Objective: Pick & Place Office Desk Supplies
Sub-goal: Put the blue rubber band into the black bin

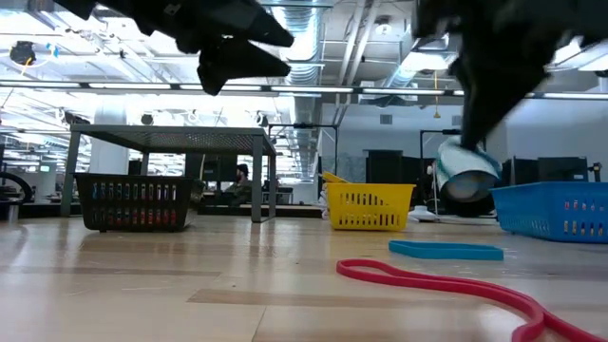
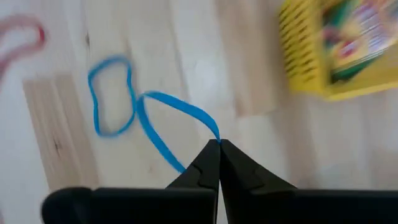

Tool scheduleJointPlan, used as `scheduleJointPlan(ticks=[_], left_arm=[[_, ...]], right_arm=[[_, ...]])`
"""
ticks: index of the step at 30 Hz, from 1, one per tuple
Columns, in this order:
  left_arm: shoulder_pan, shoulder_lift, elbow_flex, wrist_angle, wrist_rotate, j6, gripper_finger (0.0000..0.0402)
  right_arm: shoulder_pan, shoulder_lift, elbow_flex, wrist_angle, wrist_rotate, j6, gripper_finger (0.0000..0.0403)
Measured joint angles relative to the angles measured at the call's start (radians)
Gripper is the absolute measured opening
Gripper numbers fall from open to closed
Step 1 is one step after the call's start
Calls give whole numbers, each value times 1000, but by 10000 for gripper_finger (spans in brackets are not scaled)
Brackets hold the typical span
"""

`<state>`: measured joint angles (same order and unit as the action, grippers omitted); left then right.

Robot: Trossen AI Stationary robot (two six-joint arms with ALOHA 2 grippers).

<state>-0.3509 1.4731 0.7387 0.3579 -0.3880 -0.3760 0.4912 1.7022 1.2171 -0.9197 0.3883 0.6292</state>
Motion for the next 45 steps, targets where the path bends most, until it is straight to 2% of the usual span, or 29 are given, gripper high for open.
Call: scheduleJointPlan(ticks=[8, 11, 15, 20, 22, 24, 27, 29, 45], left_arm=[[7, 4, 0, 34, -65, -24, 186], [7, 10, 0, 35, -112, -3, 186], [12, 50, -1, 88, -138, 82, 186], [12, 135, 0, 254, -129, 177, 186], [24, 167, 0, 341, -63, 194, 186], [36, 180, 0, 421, 46, 203, 186], [57, 190, 1, 544, 187, 206, 186], [64, 191, 1, 588, 212, 207, 186], [73, 191, 0, 551, 161, 213, 186]], right_arm=[[20, -146, -10, 80, 285, -6, 0], [18, -196, -47, 187, 326, -58, 0], [8, -285, -164, 490, 318, -196, 0], [8, -376, -348, 866, 269, -325, 0], [14, -401, -414, 952, 270, -345, 0], [14, -413, -459, 1030, 265, -349, 0], [12, -424, -468, 1042, 259, -349, 0], [17, -424, -468, 1058, 258, -353, 0], [-6, -404, -468, 1152, 228, -378, 0]])
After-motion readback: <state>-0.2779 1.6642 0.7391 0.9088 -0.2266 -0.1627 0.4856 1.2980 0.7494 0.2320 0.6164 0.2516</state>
